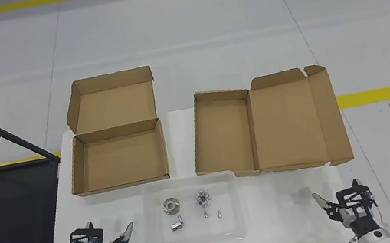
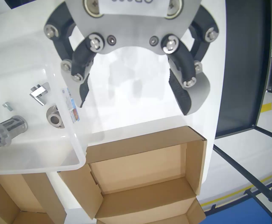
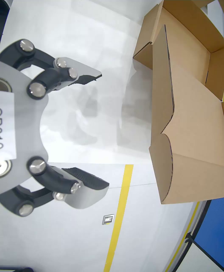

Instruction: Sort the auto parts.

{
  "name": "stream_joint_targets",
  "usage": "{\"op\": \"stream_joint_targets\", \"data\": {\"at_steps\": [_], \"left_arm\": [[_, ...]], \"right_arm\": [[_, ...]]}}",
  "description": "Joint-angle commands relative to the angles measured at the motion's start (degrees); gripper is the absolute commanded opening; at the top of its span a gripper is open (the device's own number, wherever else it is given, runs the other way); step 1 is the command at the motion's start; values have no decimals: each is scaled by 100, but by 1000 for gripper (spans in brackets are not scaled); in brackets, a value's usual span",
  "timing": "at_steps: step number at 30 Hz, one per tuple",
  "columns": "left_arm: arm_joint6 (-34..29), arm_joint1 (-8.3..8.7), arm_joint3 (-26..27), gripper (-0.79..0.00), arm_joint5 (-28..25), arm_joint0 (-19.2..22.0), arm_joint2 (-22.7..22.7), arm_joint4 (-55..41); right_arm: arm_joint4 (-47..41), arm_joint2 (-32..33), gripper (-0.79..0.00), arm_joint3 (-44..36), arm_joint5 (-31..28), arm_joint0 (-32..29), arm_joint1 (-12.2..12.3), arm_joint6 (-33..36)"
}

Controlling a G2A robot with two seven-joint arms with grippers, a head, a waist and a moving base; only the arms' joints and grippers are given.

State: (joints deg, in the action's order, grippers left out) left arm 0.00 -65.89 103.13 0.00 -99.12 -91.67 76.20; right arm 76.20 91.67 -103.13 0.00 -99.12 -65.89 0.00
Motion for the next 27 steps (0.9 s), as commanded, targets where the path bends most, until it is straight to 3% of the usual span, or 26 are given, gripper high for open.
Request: {"op": "stream_joint_targets", "data": {"at_steps": [1,7,16,21,27], "left_arm": [[0,0,0,0,0,0,0,0],[108,-2,-2,0,-2,-5,-46,16],[831,-38,143,0,-35,-129,-443,-603],[1042,-41,203,0,-179,-197,-703,-786],[1210,-48,222,0,-424,-329,-930,-990]], "right_arm": [[0,0,0,0,0,0,0,0],[52,-14,0,-203,-157,1,2,-186],[1464,-162,0,-1611,-767,87,63,141],[2120,-529,0,-2246,-1474,468,94,483],[2835,-1402,0,-2405,-2280,1308,84,998]]}}
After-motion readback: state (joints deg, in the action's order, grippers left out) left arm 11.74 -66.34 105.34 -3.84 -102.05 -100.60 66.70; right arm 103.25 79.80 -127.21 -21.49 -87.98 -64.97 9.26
